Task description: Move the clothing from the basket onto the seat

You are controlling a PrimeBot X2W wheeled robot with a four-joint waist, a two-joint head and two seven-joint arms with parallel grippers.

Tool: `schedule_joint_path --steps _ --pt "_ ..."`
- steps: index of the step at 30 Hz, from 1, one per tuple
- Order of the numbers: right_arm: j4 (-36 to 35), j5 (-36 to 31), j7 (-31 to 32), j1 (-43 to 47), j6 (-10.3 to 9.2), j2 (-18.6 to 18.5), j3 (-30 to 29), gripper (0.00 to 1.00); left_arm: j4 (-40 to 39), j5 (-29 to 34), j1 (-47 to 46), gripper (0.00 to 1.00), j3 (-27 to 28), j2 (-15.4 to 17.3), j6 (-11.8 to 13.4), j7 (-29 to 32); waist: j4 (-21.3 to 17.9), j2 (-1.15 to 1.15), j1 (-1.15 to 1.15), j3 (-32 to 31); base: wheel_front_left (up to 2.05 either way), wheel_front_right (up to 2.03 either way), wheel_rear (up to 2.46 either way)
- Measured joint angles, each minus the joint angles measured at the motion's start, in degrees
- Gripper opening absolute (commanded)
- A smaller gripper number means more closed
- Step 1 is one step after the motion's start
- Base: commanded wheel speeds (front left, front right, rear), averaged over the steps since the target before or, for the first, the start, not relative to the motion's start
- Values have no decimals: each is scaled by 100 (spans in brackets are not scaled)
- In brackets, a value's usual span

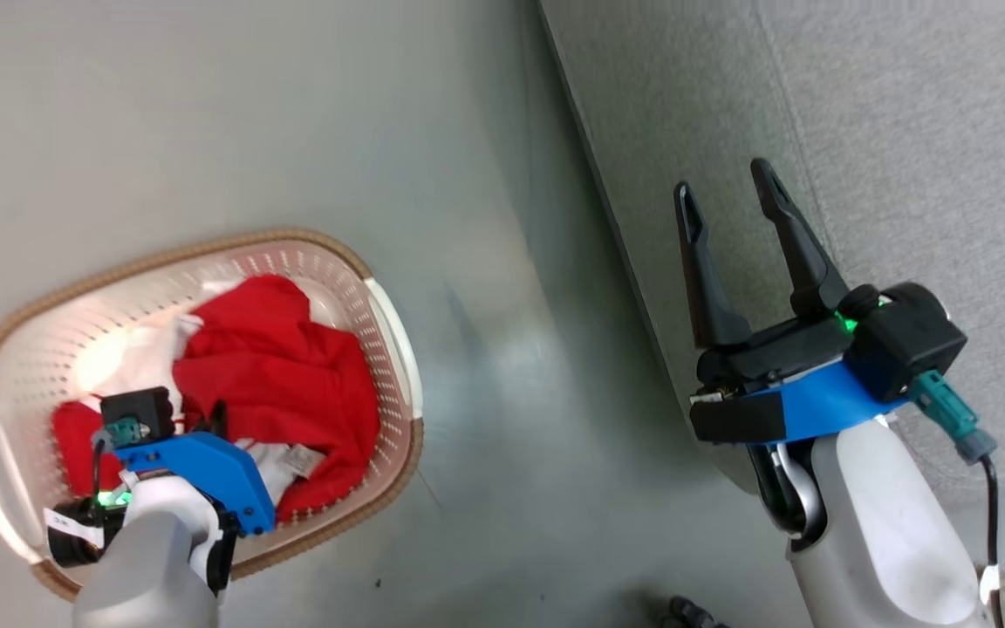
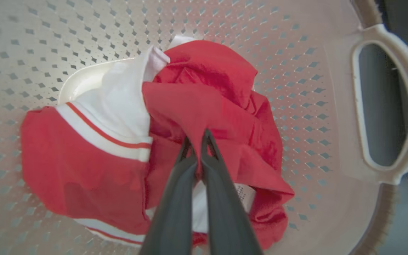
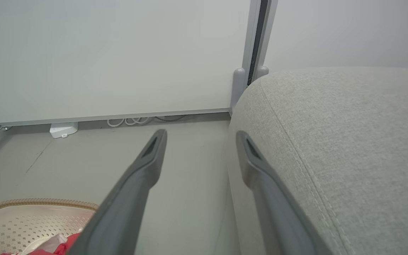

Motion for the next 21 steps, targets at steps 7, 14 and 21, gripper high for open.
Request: schedule_joint_path --steps 7,14,21 --pt "358 -240 -1 297 0 2 -23 100 56 -5 189 0 -208 -186 -157 -230 228 0 -1 -891 0 0 0" --pt "584 -380 86 685 0 3 -40 100 -48 25 499 0 -491 -305 -320 -439 490 0 -1 -1909 0 0 0" --pt "568 -493 330 1205 0 1 -188 100 -563 18 638 0 -965 -338 -416 -500 791 0 -2 -2893 0 0 0"
